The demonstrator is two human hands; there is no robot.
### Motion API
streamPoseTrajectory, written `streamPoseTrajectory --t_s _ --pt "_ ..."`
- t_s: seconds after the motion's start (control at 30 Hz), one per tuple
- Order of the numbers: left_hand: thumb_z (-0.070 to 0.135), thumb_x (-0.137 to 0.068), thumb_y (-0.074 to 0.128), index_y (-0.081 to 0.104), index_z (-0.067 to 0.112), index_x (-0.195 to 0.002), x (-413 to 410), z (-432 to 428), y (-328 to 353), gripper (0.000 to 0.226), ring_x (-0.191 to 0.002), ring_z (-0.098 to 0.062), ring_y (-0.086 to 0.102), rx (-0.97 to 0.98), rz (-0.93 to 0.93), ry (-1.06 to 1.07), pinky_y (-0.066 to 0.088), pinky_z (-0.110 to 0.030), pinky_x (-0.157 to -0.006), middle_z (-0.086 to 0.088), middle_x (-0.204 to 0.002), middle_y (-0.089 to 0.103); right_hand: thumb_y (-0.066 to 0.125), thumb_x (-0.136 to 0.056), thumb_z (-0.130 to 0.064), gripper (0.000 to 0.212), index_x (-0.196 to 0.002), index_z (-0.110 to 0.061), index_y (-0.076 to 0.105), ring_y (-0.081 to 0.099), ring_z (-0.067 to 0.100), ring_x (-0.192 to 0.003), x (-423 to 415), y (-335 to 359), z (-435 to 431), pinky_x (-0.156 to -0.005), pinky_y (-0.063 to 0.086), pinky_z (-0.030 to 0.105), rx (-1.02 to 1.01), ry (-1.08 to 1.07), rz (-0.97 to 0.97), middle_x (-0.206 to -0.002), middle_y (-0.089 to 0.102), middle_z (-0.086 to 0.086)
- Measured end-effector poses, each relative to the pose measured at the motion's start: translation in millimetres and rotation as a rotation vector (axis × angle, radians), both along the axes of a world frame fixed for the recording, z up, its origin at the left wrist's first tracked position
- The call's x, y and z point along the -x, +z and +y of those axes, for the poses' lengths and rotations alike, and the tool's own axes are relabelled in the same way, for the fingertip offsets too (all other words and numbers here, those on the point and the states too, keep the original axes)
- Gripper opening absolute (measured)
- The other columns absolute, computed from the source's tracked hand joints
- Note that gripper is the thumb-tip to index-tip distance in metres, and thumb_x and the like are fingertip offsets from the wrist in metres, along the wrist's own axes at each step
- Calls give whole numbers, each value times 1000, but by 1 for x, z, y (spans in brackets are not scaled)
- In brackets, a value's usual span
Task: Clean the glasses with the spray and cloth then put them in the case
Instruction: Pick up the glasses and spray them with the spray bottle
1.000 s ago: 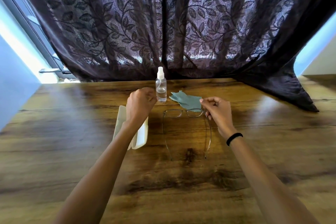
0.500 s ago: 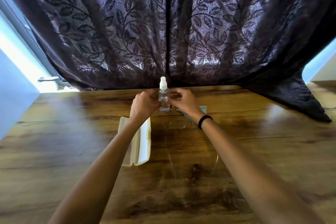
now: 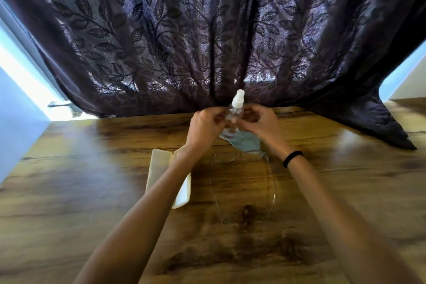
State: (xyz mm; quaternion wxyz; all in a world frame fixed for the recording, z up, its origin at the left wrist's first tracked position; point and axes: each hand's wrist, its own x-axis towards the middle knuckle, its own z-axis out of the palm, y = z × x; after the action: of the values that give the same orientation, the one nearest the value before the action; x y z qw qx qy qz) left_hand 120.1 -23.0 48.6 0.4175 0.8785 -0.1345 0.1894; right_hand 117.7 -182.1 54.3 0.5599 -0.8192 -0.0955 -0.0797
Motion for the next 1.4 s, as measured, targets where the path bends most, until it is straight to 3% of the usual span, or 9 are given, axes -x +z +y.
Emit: streamPoseTrajectory --t_s 0.1,0.33,0.47,0.53,0.7,0.93,1.13,1.27,1.4 --pt "18 -74 75 70 11 -102 8 -28 4 30 -82 -11 69 48 35 -147 53 -21 -74 -5 -90 74 78 -70 -29 36 -101 -15 67 62 -5 -75 18 8 -34 -68 49 9 80 -38 -45 -90 70 -3" --pt "18 -75 75 67 4 -105 32 -83 -6 35 -88 -9 65 13 170 -353 46 -7 -74 -10 -100 72 78 -60 -43 35 -89 -27 66 61 -12 -68 65 -3 -95 -61 45 3 185 -158 -6 -77 66 -18" --pt "14 -80 70 64 6 -112 41 -97 -15 34 -92 -7 64 -90 244 -441 46 -8 -79 -8 -107 70 70 -52 -57 52 -93 -25 64 61 -12 -71 86 -16 -109 -62 46 2 180 -150 63 -81 65 -18" --pt "12 -80 69 63 5 -114 45 -100 -18 35 -94 -11 65 -108 258 -471 49 -18 -86 -9 -108 69 70 -51 -58 51 -92 -28 64 62 -9 -72 92 -21 -114 -62 47 4 166 -153 96 -83 67 -15" --pt "11 -82 67 58 5 -119 51 -102 -23 39 -99 -14 65 -166 287 -489 51 -30 -92 -9 -112 68 68 -50 -64 46 -88 -40 61 63 -6 -76 101 -30 -117 -66 48 13 126 -165 110 -86 69 -15" --pt "18 -83 65 55 13 -123 50 -72 -19 41 -98 -4 58 -195 271 -422 47 -24 -90 -5 -113 67 68 -56 -55 73 -118 -19 55 61 7 -92 104 -39 -116 -75 47 18 125 -149 119 -100 64 -8" --pt "7 -84 63 63 14 -116 54 4 -15 32 -105 -17 62 -348 31 -248 44 -24 -91 -6 -120 64 68 -65 -47 79 -134 -25 37 55 4 -99 110 -35 -108 -82 45 20 -1 -251 -19 -108 55 -11" --pt "-6 -79 62 67 6 -106 60 42 -17 31 -99 -23 64 -424 -38 -204 47 -27 -85 -9 -110 68 67 -70 -43 77 -137 -24 34 54 -9 -99 111 -33 -98 -78 47 10 -17 -276 -117 -110 53 -18" --pt "-10 -76 63 68 6 -104 69 55 -29 33 -92 -22 65 -455 -36 -258 46 -22 -78 -10 -104 69 67 -72 -39 74 -136 -21 35 44 -25 -98 107 -36 -88 -76 36 -5 8 -288 -196 -112 44 -27"
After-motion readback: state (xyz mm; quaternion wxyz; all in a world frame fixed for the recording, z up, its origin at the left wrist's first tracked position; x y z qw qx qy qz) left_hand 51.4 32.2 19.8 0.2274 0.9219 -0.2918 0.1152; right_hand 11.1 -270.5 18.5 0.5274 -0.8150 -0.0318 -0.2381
